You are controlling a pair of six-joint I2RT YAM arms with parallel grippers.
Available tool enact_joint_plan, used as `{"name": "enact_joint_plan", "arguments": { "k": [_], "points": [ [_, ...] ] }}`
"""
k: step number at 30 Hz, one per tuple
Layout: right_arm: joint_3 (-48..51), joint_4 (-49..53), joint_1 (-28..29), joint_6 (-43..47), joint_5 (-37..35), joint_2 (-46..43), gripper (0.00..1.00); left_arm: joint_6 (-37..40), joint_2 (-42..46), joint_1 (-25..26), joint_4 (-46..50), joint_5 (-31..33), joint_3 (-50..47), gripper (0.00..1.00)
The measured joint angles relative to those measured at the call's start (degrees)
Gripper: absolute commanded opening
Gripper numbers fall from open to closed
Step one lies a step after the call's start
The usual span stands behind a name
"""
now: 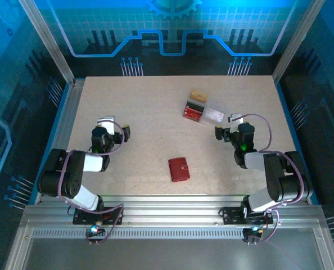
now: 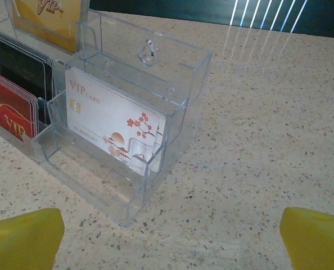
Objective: Put the credit cards into the card holder
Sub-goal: Open the button on the card holder.
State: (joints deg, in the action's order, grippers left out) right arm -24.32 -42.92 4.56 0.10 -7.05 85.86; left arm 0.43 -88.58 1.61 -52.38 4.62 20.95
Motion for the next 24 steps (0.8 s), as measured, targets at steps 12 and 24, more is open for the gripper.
{"name": "enact_joint_plan", "arguments": {
  "k": [12, 24],
  "points": [
    [0.0, 0.04, -0.24, -0.02, 1.75, 0.0, 1.0, 0.02, 0.0, 0.04, -0.07, 0.04, 0.0, 0.99],
    [0.0, 0.04, -0.24, -0.02, 1.88, 0.0, 1.0, -0.04, 0.0, 0.04, 0.0, 0.04, 0.0, 0.99]
  ]
}}
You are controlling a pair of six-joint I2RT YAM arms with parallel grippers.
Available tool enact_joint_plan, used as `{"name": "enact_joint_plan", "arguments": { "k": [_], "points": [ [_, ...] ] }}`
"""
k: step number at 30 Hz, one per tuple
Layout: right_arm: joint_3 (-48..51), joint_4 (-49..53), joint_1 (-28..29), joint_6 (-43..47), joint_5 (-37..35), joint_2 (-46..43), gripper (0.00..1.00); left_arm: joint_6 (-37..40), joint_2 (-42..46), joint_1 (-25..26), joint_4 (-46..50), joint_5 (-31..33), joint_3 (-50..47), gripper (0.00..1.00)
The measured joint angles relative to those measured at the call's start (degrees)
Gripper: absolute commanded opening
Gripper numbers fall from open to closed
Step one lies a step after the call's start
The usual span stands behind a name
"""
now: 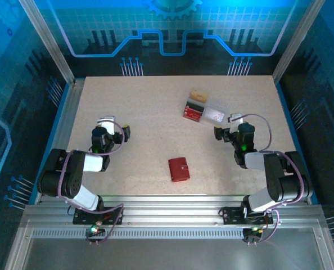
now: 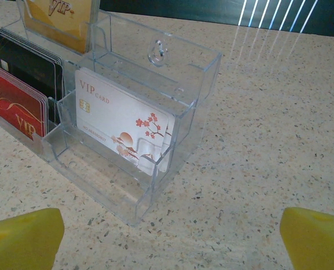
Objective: Put the credit cards into the card holder
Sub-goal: Open the button on the card holder.
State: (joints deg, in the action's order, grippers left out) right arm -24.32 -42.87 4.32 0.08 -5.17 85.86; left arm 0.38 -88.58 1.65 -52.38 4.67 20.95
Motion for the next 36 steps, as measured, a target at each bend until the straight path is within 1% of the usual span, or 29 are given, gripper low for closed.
{"name": "enact_joint_plan", "arguments": {
  "k": [8, 10, 13, 16, 19, 22, 24, 27, 30, 33, 34, 36],
  "points": [
    [0.0, 0.0, -0.26, 0.0, 0.59, 0.0, 1.0, -0.39, 0.0, -0.48, 0.02, 1.57, 0.02, 0.99],
    [0.0, 0.0, -0.26, 0.0, 1.01, 0.0, 1.0, -0.39, 0.44, -0.48, 1.42, 1.9, 0.31, 0.99],
    [0.0, 0.24, -0.24, -0.26, 0.11, -0.11, 1.0, -0.44, 5.27, -0.39, 7.89, 3.45, 1.16, 0.99],
    [-0.22, 4.61, -0.24, -0.92, -2.93, -3.04, 1.0, -1.38, 12.98, 0.26, 15.5, 5.35, 3.76, 0.99],
    [-3.58, 14.27, -0.17, -3.72, -5.68, -9.14, 1.0, -5.27, 18.51, 1.73, 24.17, 7.28, 8.85, 0.99],
    [-11.8, 26.21, -0.74, -11.43, -7.5, -13.84, 1.0, -12.68, 19.54, 2.47, 36.22, 7.32, 17.62, 0.99],
    [-17.51, 33.53, -2.32, -17.84, -7.45, -15.41, 1.0, -18.32, 18.86, 2.38, 43.06, 4.96, 23.39, 0.99],
    [-22.43, 41.46, -5.9, -23.5, -4.66, -15.72, 1.0, -24.37, 17.99, 2.1, 48.3, -2.69, 27.65, 0.99],
    [-22.45, 47.43, -7.02, -26.58, -1.6, -16.94, 1.0, -28.39, 17.9, 2.12, 51.67, -9.4, 27.47, 0.99],
    [-20.13, 49.81, -6.99, -28.28, 1.38, -20.46, 1.0, -30.91, 17.9, 2.78, 54.23, -14.53, 26.75, 0.99],
    [-19.41, 50.53, -7.02, -28.85, 2.08, -21.84, 1.0, -31.45, 17.9, 3.32, 54.9, -15.37, 26.67, 0.99],
    [-19.32, 53.96, -6.99, -30.34, 4.0, -23.89, 1.0, -32.22, 17.9, 6.21, 56.04, -17.31, 26.16, 0.96]
  ]
}}
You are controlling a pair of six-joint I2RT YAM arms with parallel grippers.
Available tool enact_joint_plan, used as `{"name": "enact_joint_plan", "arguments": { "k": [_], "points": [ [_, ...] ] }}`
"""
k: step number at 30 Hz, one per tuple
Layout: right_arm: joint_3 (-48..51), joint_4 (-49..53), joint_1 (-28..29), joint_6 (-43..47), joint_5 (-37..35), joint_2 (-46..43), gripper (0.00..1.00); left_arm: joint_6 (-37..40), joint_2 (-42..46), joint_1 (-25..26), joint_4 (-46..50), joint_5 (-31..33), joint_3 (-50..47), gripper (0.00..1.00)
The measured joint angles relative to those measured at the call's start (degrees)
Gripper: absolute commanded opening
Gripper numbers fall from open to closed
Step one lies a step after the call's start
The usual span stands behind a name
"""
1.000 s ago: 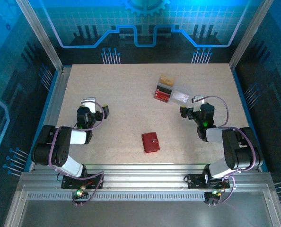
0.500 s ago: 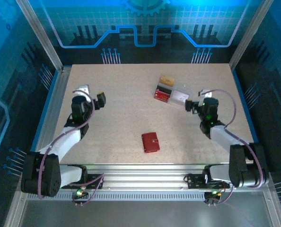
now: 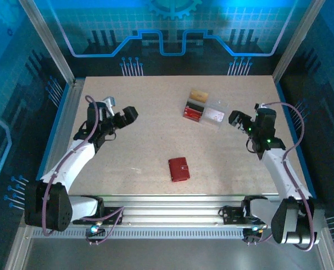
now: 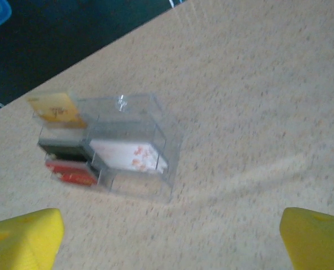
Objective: Put the credit cards into the card holder
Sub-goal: Open the button on the card holder.
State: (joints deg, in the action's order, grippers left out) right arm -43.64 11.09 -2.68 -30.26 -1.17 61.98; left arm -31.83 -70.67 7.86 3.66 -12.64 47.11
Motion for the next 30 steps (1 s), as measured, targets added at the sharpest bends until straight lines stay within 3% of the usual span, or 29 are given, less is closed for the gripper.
{"name": "enact_joint_plan", "arguments": {
  "k": [4, 7, 12, 15, 24, 30],
  "points": [
    [-1.03, 4.35, 2.56, -0.37, 2.27, 0.17, 1.0, -1.46, 0.0, 6.82, 0.42, -3.3, -2.1, 0.81],
    [-1.03, 7.02, 9.68, -0.15, 0.68, 0.17, 0.99, -3.37, -0.13, 10.88, 0.09, -6.16, -4.28, 0.68],
    [0.2, 9.07, 23.96, 0.13, -5.97, 0.17, 0.68, -6.78, -4.63, 15.34, -3.63, -11.08, -7.41, 0.45],
    [1.38, 9.51, 32.15, -0.39, -9.33, 0.57, 0.57, -8.2, -9.07, 17.86, -6.23, -13.7, -8.02, 0.33],
    [2.54, 5.66, 45.92, -3.69, -10.47, 13.27, 0.36, -9.84, -20.94, 23.3, -10.93, -18.95, -7.41, 0.17],
    [2.23, 2.6, 51.17, -4.55, -9.68, 21.59, 0.37, -10.03, -23.93, 24.02, -12.11, -19.32, -7.37, 0.18]
  ]
}}
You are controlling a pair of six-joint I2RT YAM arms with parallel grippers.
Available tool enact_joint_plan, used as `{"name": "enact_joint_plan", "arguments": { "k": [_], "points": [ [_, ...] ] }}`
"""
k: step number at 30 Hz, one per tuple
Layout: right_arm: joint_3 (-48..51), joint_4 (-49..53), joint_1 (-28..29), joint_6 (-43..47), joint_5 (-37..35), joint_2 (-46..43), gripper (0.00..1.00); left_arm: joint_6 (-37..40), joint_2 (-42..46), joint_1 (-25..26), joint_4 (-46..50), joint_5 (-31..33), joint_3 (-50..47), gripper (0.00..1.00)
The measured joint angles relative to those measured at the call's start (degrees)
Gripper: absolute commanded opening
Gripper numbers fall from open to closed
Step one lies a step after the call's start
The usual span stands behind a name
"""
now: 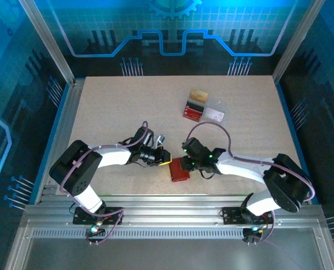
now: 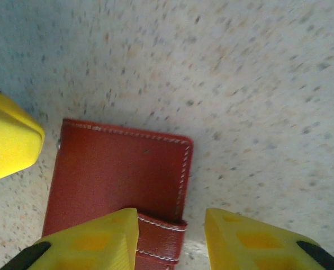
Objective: Put the credit cards into the card holder
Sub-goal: Open the button on the card holder.
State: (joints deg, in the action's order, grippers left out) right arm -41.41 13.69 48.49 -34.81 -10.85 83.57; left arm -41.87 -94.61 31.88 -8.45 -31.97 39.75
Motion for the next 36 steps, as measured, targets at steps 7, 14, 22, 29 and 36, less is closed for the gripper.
{"name": "enact_joint_plan", "arguments": {
  "k": [7, 14, 22, 29, 36],
  "points": [
    [-2.01, -0.98, 2.95, -0.39, 0.37, 3.85, 0.39, 0.35, -3.63, 0.87, 0.15, 0.2, 0.76, 0.16],
    [-3.37, -0.76, 4.52, -1.22, -1.18, 5.97, 0.41, 1.31, -4.26, 1.29, 0.94, 1.07, 1.4, 0.16],
    [-5.86, 3.28, 7.93, -2.86, -8.33, 7.91, 0.36, 1.73, -4.9, 1.36, 1.7, 1.25, 2.03, 0.15],
    [-7.04, 5.86, 9.18, -4.7, -12.28, 8.98, 0.25, 1.79, -5.6, 1.36, 2.14, 1.25, 2.58, 0.14],
    [-7.08, 6.49, 9.33, -5.7, -13.84, 9.05, 0.08, 1.92, -6.29, 1.51, 2.54, 1.27, 3.34, 0.14]
  ]
}}
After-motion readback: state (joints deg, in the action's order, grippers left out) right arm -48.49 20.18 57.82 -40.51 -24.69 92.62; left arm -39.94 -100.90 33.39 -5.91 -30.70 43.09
